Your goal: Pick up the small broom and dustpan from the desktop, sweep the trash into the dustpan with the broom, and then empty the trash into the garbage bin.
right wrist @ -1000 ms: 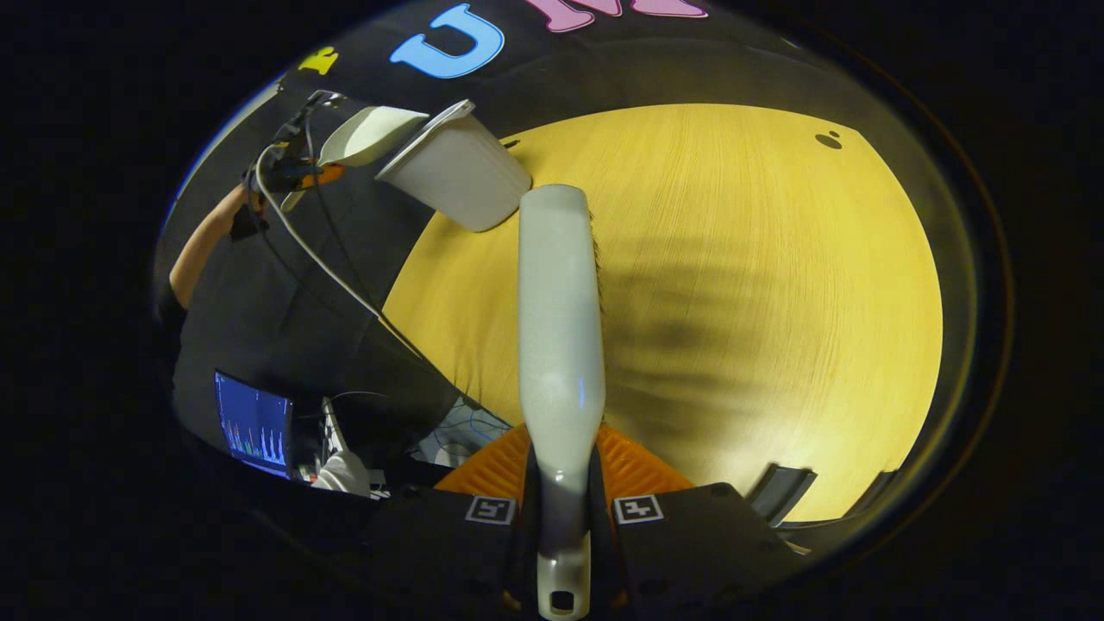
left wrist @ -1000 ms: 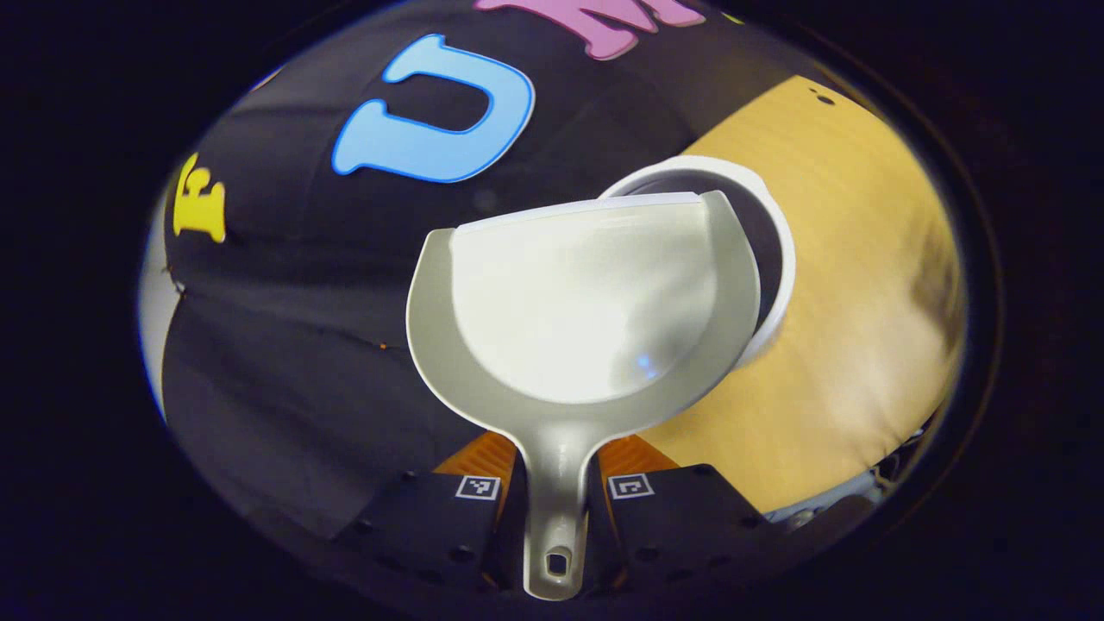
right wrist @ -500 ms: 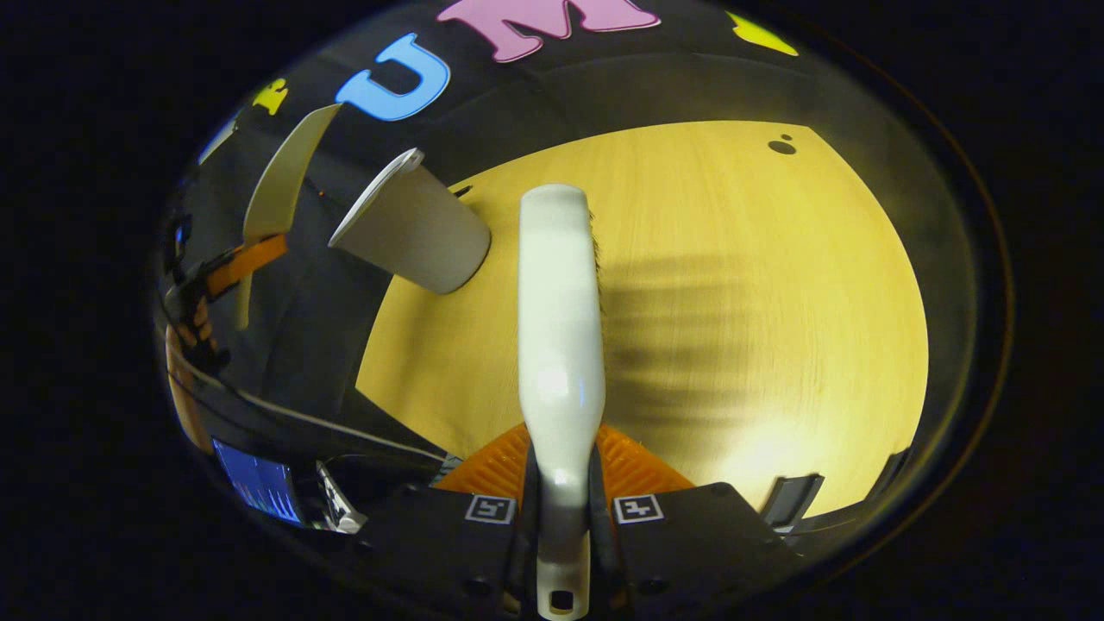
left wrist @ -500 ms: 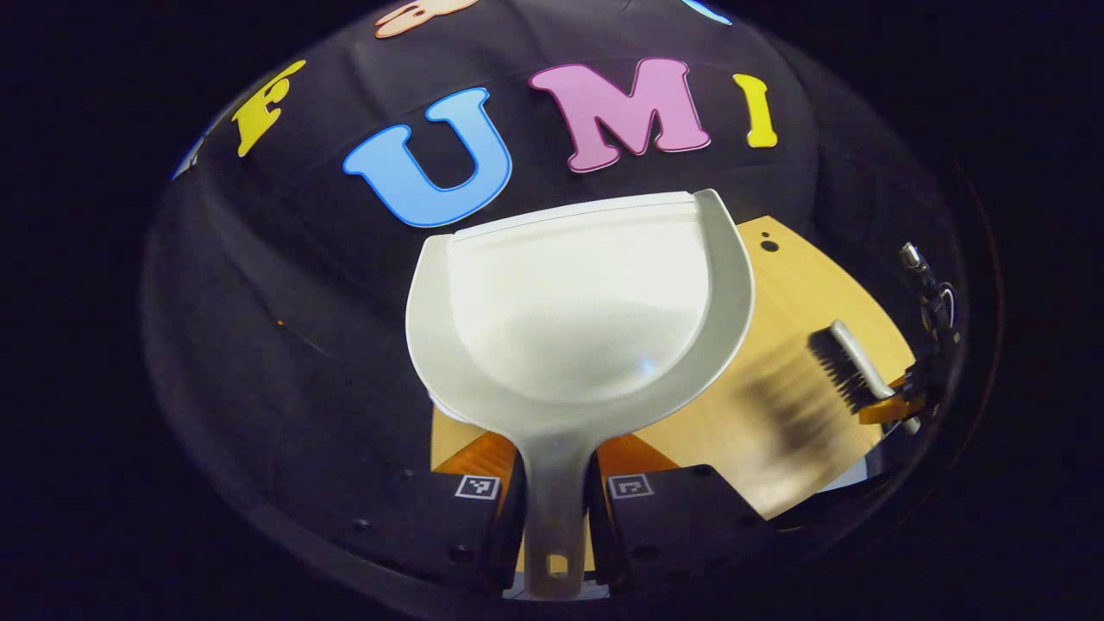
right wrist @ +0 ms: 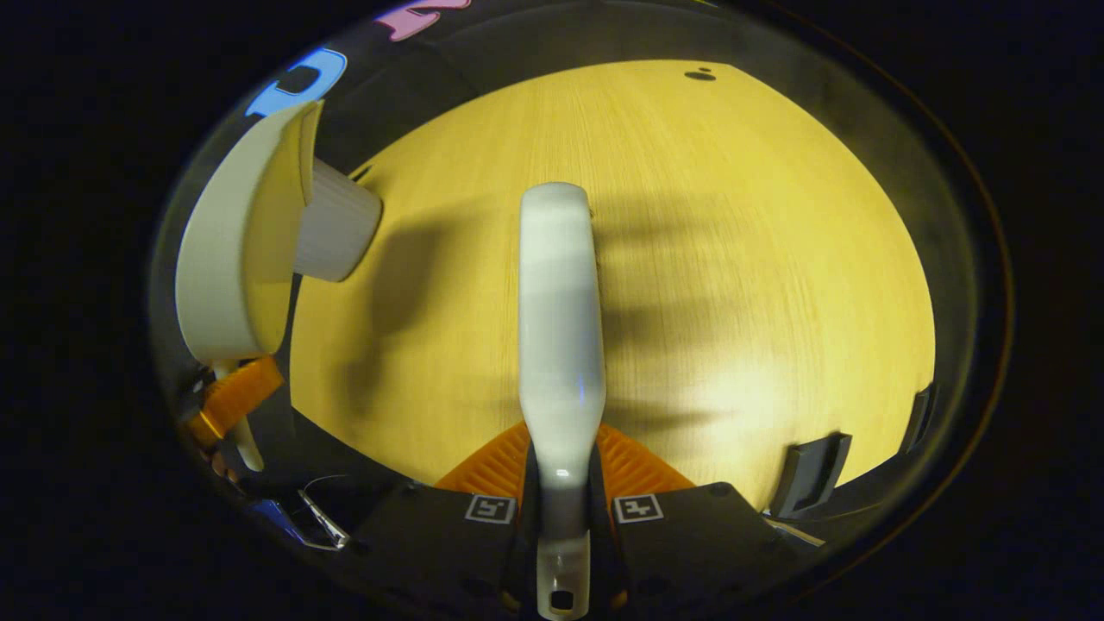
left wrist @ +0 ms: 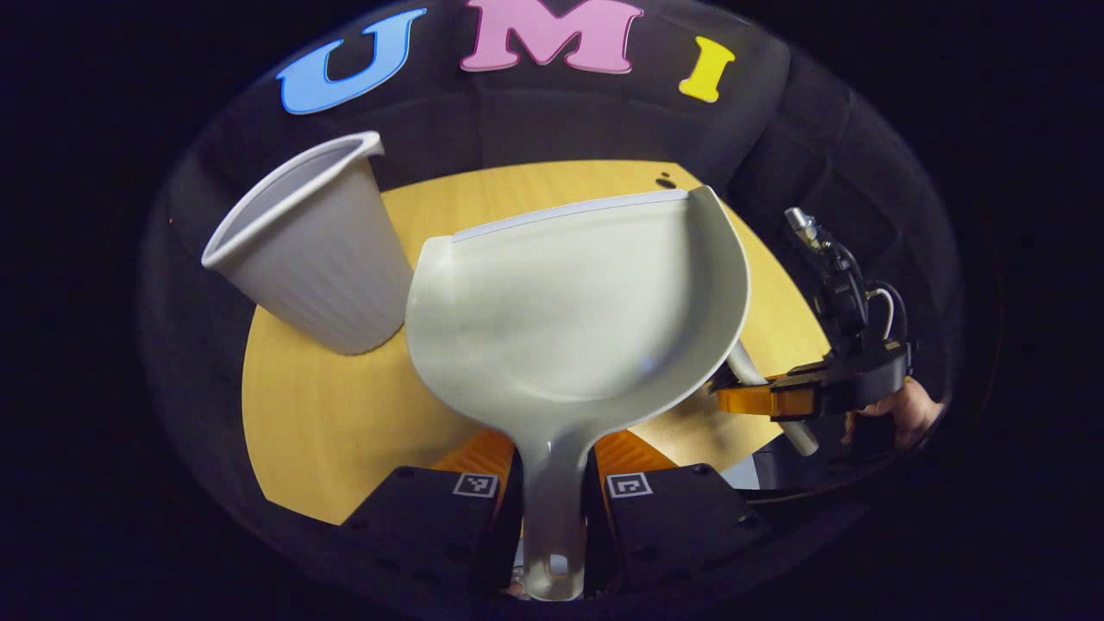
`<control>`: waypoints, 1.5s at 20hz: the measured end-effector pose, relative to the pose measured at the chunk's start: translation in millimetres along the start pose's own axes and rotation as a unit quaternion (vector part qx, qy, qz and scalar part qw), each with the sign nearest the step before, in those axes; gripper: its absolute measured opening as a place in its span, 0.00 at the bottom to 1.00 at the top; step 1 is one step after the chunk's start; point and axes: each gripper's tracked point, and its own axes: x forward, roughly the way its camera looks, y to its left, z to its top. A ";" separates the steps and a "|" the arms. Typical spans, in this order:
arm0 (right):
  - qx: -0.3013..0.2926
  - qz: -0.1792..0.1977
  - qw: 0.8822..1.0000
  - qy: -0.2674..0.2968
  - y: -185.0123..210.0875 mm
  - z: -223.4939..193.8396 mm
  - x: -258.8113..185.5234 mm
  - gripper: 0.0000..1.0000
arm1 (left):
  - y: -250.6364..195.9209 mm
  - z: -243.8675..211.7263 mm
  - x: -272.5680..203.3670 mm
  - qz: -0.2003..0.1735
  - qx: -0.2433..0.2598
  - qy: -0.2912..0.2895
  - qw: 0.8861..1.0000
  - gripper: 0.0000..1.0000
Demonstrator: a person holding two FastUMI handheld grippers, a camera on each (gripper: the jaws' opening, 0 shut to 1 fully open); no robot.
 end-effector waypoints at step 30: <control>-0.047 -0.033 0.983 -0.173 40.4 54.3 -99.5 0.87 | -41.3 18.6 -88.2 -0.032 -0.072 -0.027 0.997 0.85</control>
